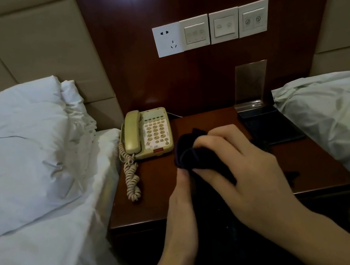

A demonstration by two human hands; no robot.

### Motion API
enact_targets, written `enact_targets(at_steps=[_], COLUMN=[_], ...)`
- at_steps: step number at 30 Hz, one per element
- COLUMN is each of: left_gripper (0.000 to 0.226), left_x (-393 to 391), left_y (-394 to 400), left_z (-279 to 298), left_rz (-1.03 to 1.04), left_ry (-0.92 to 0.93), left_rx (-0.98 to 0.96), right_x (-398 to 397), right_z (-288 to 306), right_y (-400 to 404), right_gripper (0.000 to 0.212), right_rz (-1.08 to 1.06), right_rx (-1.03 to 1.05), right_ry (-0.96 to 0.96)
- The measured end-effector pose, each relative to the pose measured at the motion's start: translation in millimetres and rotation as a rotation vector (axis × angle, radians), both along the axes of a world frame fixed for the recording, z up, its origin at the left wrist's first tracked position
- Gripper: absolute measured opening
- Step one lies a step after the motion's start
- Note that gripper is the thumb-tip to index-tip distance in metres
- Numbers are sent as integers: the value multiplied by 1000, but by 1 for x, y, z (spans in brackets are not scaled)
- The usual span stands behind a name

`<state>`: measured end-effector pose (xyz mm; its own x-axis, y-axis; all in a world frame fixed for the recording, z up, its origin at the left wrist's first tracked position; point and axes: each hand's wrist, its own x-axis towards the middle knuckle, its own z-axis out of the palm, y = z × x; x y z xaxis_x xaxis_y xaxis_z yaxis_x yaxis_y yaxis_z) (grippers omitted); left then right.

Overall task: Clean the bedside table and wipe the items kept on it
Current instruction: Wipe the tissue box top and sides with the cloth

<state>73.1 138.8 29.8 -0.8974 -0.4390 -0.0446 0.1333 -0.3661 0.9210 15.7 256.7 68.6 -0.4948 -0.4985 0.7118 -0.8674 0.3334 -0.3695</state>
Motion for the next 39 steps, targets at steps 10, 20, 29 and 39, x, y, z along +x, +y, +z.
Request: enact_targets(at_steps=[10, 20, 29, 39], left_gripper=[53, 64, 62, 83], left_x=[9, 0, -12, -1], left_y=[-16, -24, -36, -37], left_z=[7, 2, -10, -7], left_rz=[-42, 51, 58, 50], left_ry=[-172, -233, -364, -333], left_rx=[-137, -37, -34, -111], right_x=[-37, -25, -24, -29], right_z=[-12, -17, -35, -52], right_y=[41, 14, 8, 0], right_gripper=[40, 34, 34, 38], right_rz=[-181, 2, 59, -26], right_rx=[-92, 104, 202, 248], right_ry=[-193, -230, -311, -159])
